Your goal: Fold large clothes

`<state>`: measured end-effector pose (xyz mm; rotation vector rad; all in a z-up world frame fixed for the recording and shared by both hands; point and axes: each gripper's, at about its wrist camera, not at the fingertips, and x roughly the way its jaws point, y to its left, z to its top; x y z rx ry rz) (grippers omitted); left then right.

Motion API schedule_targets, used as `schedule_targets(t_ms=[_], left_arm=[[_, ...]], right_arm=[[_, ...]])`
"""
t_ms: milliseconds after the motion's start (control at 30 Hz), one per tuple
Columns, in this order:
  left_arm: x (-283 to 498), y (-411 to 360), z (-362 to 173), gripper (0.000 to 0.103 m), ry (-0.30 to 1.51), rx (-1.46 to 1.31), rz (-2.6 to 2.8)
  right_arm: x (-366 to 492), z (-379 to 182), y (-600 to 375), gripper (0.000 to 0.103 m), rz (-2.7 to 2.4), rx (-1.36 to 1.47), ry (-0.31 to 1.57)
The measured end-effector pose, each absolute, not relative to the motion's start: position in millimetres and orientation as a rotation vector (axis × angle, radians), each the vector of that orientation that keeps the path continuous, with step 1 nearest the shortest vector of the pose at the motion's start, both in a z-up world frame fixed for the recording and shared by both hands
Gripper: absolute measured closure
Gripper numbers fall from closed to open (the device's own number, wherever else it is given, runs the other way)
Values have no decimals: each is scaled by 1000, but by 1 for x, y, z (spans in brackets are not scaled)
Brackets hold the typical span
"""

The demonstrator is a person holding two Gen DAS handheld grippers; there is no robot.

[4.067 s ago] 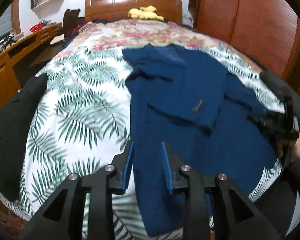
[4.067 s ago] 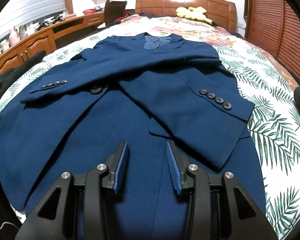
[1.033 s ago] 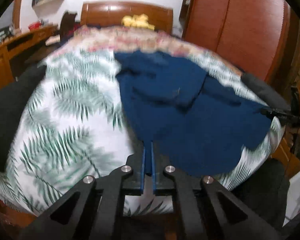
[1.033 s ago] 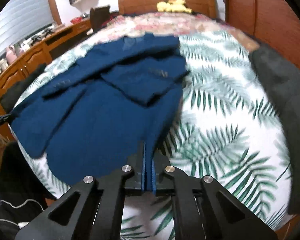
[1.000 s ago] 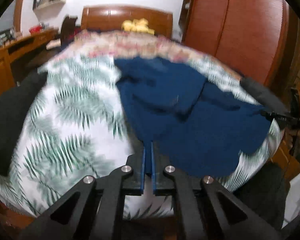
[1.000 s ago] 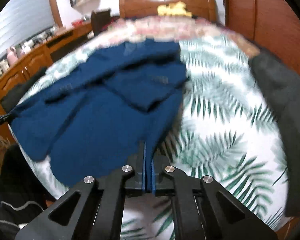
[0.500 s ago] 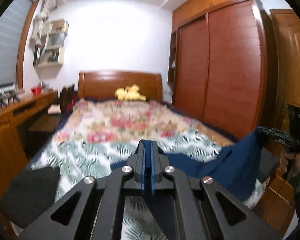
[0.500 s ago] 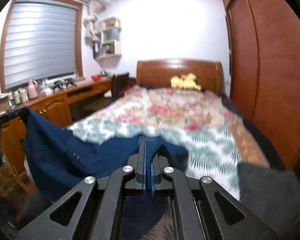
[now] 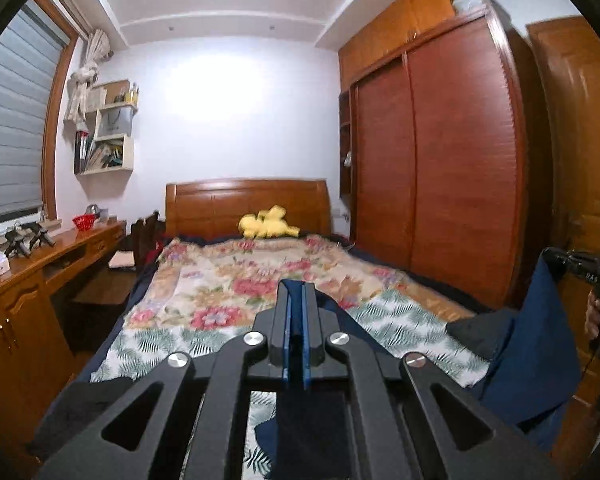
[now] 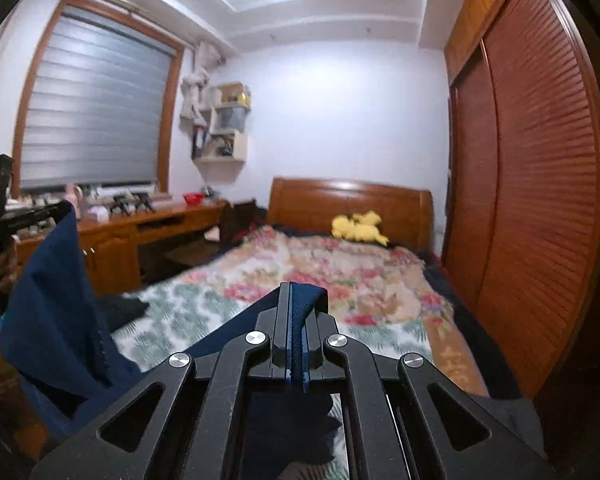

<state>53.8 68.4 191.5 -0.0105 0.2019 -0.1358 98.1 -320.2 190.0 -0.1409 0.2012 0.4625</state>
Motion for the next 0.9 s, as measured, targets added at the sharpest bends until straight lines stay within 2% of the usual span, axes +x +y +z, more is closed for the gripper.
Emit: schedule_targets(t_ms=[333, 500, 667, 800, 867, 900], left_arm=[[187, 67, 85, 102, 453, -6, -86], [208, 49, 36, 102, 555, 58, -84], [204, 45, 14, 102, 576, 50, -90], [198, 48, 7, 101, 582, 50, -95], [194, 51, 5, 98, 584, 44, -89], [192, 52, 3, 97, 584, 45, -84]], right_arm=[[225, 86, -305, 102, 369, -156, 442], [253, 28, -289, 102, 345, -231, 556], [256, -5, -291, 102, 345, -225, 609], [252, -21, -289, 95, 328, -246, 631], [248, -26, -288, 87, 313, -264, 633], [244, -28, -288, 78, 307, -271, 630]])
